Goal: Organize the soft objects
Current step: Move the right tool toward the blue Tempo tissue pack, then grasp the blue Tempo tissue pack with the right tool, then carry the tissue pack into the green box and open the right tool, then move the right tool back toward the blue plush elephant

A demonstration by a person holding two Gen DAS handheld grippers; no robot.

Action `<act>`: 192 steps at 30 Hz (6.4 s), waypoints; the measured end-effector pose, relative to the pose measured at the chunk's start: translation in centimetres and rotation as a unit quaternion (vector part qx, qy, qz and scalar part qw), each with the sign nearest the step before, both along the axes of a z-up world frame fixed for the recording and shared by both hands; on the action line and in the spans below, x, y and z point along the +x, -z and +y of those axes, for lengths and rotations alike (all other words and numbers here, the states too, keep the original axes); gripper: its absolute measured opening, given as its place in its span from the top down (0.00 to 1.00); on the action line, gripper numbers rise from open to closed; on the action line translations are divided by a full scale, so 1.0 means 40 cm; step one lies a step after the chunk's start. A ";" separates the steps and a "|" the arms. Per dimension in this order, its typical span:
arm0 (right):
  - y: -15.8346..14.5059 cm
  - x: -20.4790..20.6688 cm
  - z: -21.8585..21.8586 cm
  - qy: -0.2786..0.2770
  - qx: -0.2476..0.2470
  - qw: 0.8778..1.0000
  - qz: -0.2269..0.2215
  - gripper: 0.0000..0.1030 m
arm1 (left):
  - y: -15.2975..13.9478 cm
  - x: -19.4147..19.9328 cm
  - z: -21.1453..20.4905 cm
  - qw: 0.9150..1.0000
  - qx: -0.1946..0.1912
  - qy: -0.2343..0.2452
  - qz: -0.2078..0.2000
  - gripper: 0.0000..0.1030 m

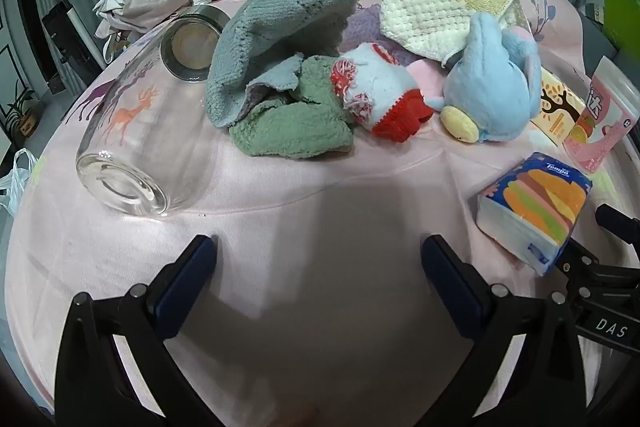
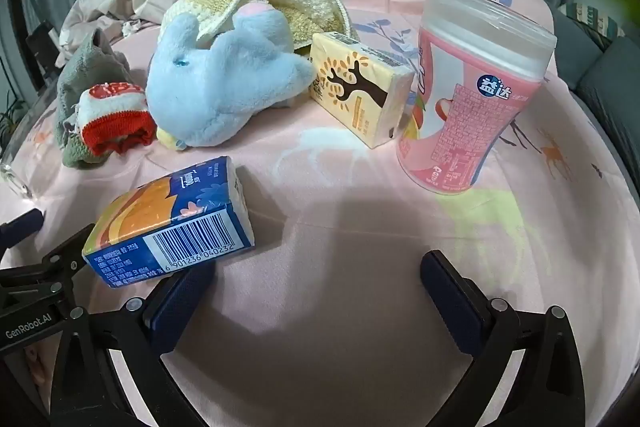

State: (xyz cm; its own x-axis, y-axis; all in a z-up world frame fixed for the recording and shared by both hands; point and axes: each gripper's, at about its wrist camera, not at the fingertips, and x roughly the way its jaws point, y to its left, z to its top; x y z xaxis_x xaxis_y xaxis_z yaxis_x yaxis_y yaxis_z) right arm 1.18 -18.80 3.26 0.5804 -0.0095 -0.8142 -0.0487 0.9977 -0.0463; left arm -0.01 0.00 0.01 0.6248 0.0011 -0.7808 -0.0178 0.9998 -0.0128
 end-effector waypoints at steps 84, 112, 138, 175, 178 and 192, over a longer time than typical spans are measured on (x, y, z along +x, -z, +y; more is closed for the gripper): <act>-0.085 0.074 0.012 -0.093 0.280 0.948 0.123 0.67 | -0.091 0.035 -0.187 0.972 -0.169 0.123 0.106 0.80; -0.152 0.061 -0.105 -0.017 0.261 0.963 0.069 0.42 | -0.197 0.029 -0.235 0.971 -0.181 0.151 0.042 0.68; -0.218 -0.096 -0.583 0.257 0.295 0.919 -0.053 0.46 | -0.248 0.055 -0.735 0.914 -0.138 0.379 0.041 0.68; -0.361 -0.123 -0.321 0.150 0.233 0.954 -0.112 0.18 | -0.299 -0.030 -0.094 0.986 -0.119 0.109 -0.030 0.13; -0.365 -0.102 -0.246 0.113 0.238 0.961 -0.089 0.18 | -0.254 -0.038 -0.008 0.989 -0.130 0.066 -0.012 0.13; -0.260 0.123 0.104 0.063 0.153 0.986 0.035 0.19 | -0.180 -0.075 0.131 0.983 -0.185 -0.005 0.023 0.13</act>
